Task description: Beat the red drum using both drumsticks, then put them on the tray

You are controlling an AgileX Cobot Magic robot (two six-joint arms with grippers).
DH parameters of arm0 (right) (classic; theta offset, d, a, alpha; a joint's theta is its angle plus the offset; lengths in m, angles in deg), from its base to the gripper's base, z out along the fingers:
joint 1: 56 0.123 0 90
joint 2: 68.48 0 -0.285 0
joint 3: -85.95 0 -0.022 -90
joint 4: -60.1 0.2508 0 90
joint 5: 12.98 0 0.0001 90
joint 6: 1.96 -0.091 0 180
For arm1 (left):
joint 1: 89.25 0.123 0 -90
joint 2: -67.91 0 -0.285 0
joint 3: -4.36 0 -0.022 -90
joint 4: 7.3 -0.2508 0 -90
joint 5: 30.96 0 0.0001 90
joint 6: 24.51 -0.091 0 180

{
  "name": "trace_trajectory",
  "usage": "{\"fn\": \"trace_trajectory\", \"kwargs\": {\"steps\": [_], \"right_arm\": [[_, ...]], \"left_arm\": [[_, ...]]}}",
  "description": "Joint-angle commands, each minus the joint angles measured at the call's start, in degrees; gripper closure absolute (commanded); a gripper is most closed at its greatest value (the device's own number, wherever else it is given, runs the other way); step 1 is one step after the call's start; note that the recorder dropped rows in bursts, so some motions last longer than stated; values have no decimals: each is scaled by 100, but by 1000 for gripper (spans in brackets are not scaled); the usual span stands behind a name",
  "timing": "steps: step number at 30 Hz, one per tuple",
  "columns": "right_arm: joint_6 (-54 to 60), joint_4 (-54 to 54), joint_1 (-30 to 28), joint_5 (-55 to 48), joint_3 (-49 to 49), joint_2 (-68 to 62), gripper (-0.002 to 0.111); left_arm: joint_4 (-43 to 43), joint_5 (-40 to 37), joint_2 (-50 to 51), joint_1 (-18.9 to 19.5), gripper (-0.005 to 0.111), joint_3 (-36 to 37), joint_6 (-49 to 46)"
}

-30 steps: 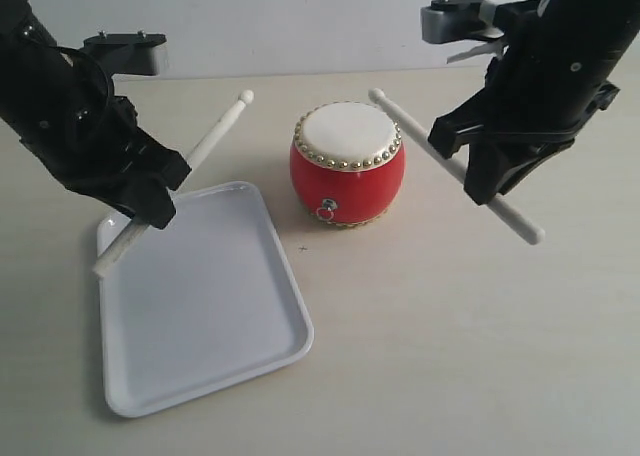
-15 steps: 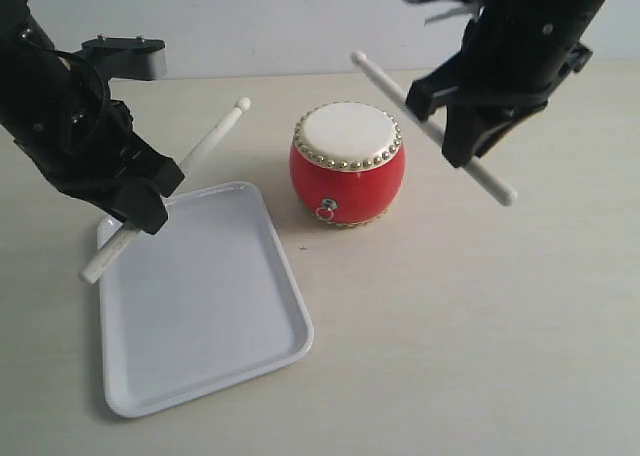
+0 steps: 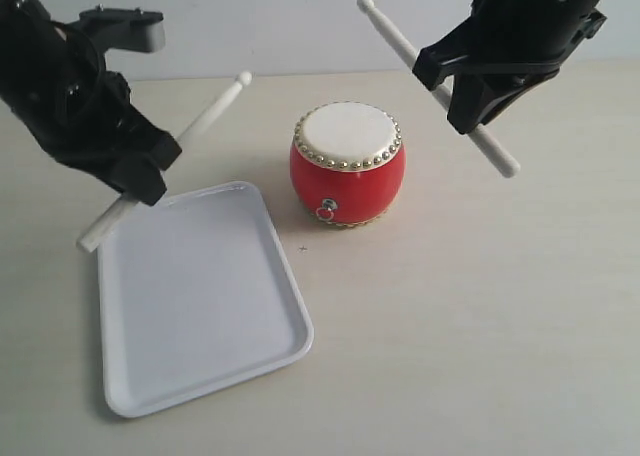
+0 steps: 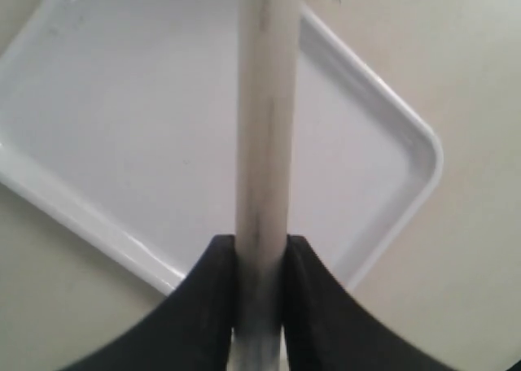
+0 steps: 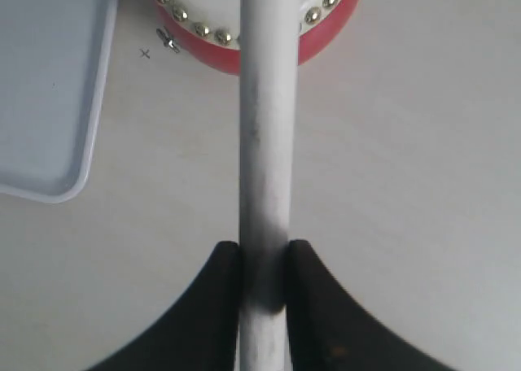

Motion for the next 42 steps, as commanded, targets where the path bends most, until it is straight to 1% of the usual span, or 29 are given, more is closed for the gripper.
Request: {"fn": "trace_trajectory", "kwargs": {"steps": [1,5,9,12,17,20,24,30,35,38,42], "right_arm": [[44,-87,-6,-7,23,96,108],[44,-213,-6,-7,23,119,108],[44,-449,-6,-7,23,135,108],[44,-490,-41,-7,23,135,108],[34,-496,-40,-7,23,135,108],[34,-452,-40,-7,23,135,108],[46,-453,-40,-7,23,124,108],[87,91,10,-7,-89,-140,108],[97,25,10,-7,-909,-761,108],[97,-57,10,-7,-1093,-1006,108],[97,-71,-2,-7,-764,-588,108]], "left_arm": [[-85,-320,215,-93,107,-728,-39],[-682,-857,619,-451,107,-1454,-16],[-755,-857,911,-852,107,-1950,42],[-827,-857,1172,-1029,107,-2051,27],[-836,-857,2081,-1108,107,-2065,-14],[-824,-857,2289,-1107,107,-2041,158],[-919,-857,1836,-1064,107,-2107,12],[-940,-857,1019,-649,107,-2108,43],[-940,-857,562,-383,107,-1843,68],[-955,-857,448,-370,107,-1731,105],[-915,-857,473,-500,107,-1731,105]]}}
